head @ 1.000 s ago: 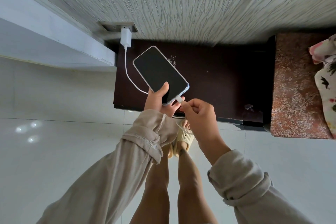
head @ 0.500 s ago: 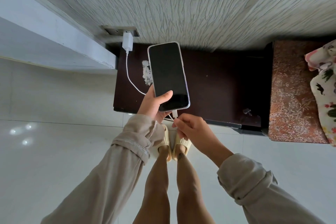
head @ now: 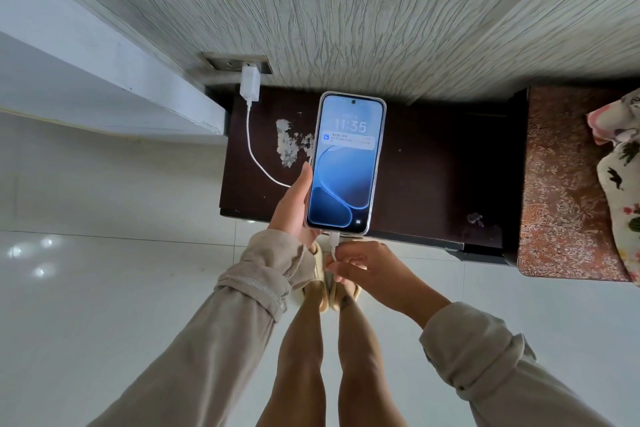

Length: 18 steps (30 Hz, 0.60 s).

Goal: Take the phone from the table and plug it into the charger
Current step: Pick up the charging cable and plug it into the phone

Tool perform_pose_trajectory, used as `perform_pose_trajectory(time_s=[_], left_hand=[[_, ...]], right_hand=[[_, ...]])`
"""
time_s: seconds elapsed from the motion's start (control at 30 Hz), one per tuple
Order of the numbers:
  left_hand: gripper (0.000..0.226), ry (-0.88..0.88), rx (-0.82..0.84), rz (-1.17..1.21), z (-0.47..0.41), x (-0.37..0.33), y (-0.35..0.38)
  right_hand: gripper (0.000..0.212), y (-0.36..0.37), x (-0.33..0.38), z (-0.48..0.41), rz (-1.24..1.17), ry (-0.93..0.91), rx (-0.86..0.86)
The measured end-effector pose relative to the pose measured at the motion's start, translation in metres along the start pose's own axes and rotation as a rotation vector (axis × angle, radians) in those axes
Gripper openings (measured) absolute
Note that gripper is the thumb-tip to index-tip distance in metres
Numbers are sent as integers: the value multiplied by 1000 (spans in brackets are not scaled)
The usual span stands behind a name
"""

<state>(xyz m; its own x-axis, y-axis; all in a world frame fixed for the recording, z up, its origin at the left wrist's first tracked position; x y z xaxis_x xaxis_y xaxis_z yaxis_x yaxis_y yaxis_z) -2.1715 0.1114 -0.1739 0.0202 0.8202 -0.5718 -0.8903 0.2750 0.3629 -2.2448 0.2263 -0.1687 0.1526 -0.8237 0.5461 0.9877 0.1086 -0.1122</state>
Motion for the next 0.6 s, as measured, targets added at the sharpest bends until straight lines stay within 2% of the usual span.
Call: perform_pose_trajectory(time_s=[0.3, 0.4, 0.6], left_hand=[[41, -24, -79, 56, -7, 1, -11], [34, -35, -84, 73, -10, 2, -14], [34, -54, -97, 77, -18, 4, -22]], right_hand=[[23, -7, -11, -13, 70, 56, -5], [23, -14, -24, -17, 217, 99, -6], [19, -39, -49, -30, 700, 143, -193]])
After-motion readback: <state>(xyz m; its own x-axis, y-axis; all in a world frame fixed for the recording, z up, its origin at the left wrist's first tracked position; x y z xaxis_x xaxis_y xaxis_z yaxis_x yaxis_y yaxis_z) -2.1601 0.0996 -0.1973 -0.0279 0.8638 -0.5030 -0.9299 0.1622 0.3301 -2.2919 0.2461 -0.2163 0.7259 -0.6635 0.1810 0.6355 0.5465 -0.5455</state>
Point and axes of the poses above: each hand's wrist, its own z-axis away from the middle knuckle, its own y-axis out of the palm, x = y × z, the point moved 2 cm from there along -z, towards the middle knuckle, and after that the axes turned 12 degrees about y, right-handed, at the moved point
